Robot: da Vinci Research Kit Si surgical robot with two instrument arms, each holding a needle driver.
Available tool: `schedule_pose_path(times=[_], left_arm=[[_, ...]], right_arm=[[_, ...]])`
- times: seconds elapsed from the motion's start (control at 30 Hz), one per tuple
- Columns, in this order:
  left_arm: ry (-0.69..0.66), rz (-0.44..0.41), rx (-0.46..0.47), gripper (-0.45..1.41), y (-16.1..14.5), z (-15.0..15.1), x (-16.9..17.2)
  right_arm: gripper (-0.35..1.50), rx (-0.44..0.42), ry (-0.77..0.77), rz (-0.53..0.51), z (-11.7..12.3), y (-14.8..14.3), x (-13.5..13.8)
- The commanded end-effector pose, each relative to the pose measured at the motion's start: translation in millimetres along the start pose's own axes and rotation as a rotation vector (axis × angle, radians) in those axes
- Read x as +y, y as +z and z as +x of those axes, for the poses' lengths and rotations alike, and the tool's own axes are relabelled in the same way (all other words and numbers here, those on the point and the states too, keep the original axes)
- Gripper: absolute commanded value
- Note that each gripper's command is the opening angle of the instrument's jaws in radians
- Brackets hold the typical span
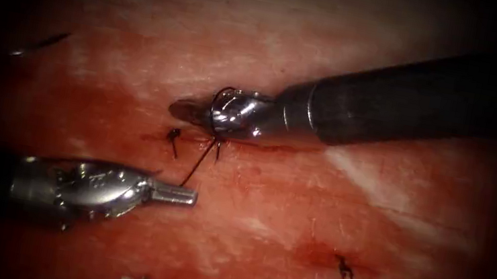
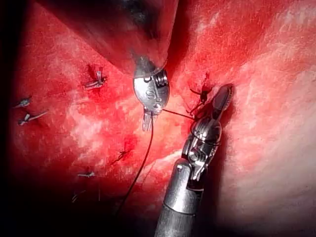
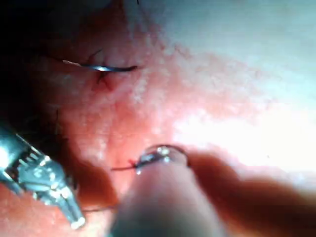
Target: Wound Closure
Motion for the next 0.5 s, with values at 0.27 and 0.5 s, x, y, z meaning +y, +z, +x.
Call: schedule_pose_path(times=[0.27, 0.5], left_arm=[[-0.004, 0.002, -0.002, -0.45, 0.2, -0.9, 0.1], [-0.013, 0.017, -0.004, -0.45, -0.9, 0.0, -0.1]], right_arm=[[-0.35, -0.014, -0.079, -0.001, -0.2, 0.3, 0.2], [-0.35, 0.108, -0.084, -0.034, 1.1, -4.4, 0.1]])
